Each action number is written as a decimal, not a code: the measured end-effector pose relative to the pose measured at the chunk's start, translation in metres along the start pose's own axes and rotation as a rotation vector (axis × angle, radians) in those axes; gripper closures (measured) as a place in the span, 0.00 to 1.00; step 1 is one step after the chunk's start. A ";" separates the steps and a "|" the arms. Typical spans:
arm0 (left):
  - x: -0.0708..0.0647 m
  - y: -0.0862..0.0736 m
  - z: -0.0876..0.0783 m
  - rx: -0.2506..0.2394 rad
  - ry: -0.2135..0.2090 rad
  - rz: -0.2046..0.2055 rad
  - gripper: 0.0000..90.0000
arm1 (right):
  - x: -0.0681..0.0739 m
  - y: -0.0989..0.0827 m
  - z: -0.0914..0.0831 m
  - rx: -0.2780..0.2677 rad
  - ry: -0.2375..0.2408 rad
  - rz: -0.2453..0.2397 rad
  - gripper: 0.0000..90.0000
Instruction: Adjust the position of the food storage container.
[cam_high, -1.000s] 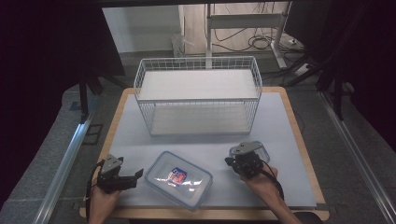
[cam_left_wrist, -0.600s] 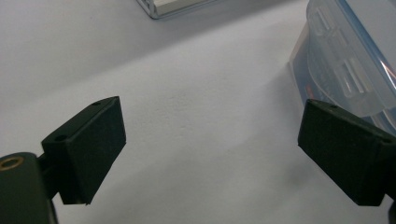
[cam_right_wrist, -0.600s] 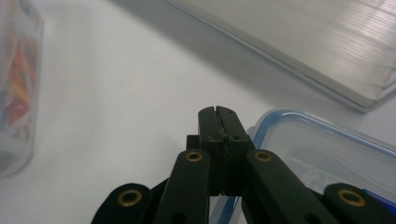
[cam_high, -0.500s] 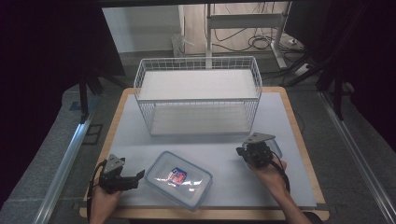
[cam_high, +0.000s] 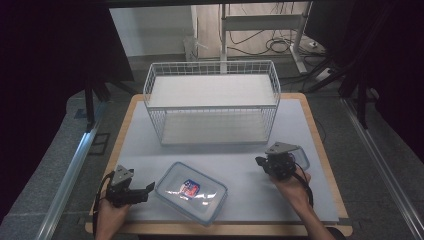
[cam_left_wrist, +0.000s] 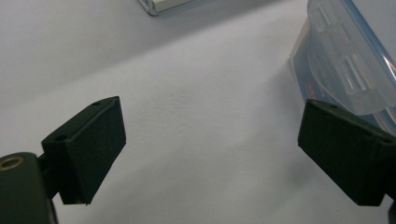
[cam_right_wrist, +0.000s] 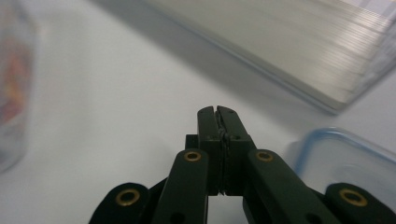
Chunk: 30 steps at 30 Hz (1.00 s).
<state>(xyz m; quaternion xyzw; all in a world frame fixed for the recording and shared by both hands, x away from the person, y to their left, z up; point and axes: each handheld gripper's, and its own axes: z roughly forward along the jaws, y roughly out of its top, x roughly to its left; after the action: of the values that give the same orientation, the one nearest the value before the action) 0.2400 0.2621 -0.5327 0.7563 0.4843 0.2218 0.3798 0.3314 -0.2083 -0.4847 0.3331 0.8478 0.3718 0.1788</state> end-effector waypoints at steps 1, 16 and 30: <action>0.000 0.000 0.000 0.000 0.003 -0.005 0.08 | 0.004 -0.001 -0.002 -0.003 0.014 -0.010 0.99; -0.007 0.000 -0.005 0.047 -0.047 0.064 0.38 | 0.074 -0.015 -0.017 0.011 0.275 -0.090 0.98; -0.023 0.009 0.001 0.109 -0.201 0.083 0.85 | 0.117 -0.016 -0.006 0.089 0.419 -0.146 0.99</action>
<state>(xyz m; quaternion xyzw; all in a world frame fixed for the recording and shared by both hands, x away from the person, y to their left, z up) 0.2357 0.2388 -0.5258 0.8137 0.4233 0.1335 0.3753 0.2373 -0.1377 -0.4997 0.1940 0.9039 0.3811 0.0101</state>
